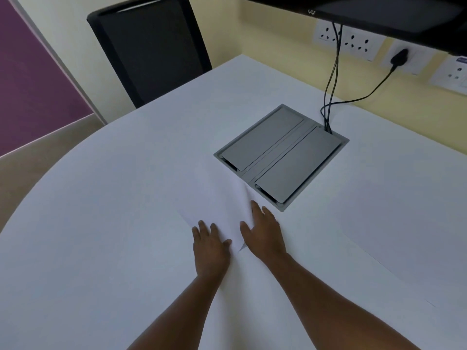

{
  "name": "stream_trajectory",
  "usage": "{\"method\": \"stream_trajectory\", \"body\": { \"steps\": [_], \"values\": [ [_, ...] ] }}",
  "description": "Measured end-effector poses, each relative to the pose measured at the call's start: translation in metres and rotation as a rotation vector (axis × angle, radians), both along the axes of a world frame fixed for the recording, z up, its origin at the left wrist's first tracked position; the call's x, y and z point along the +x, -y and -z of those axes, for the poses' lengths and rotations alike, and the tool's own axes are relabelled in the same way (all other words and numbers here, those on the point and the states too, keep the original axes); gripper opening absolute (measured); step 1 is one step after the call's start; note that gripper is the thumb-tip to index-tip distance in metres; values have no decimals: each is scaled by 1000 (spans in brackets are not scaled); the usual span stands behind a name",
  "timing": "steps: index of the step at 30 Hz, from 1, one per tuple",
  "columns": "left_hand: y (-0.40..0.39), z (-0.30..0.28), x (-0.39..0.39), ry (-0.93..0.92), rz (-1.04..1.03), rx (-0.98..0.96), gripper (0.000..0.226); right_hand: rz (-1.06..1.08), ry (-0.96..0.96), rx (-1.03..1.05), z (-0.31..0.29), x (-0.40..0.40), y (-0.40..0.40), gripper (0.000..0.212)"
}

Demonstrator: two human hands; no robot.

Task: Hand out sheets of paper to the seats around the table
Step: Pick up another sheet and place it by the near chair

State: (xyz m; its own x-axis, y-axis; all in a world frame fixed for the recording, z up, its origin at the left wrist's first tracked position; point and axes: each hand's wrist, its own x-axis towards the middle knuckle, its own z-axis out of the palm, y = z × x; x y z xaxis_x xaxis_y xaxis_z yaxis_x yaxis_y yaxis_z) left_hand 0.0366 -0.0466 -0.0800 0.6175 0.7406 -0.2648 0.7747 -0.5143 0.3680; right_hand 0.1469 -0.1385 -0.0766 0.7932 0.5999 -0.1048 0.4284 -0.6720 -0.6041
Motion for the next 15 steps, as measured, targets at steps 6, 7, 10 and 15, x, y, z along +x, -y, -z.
{"method": "stream_trajectory", "body": {
  "steps": [6,7,10,15],
  "values": [
    [2,0,-2,32,-5,6,58,598,-499,525,-17,-16,-11,79],
    [2,1,-2,32,-4,3,58,674,-550,555,-17,-19,-13,81],
    [2,3,-2,30,-18,-7,60,786,-673,555,-12,-26,-16,77],
    [0,6,-5,38,-19,-46,69,526,-542,309,-10,-34,-11,12]
  ]
}}
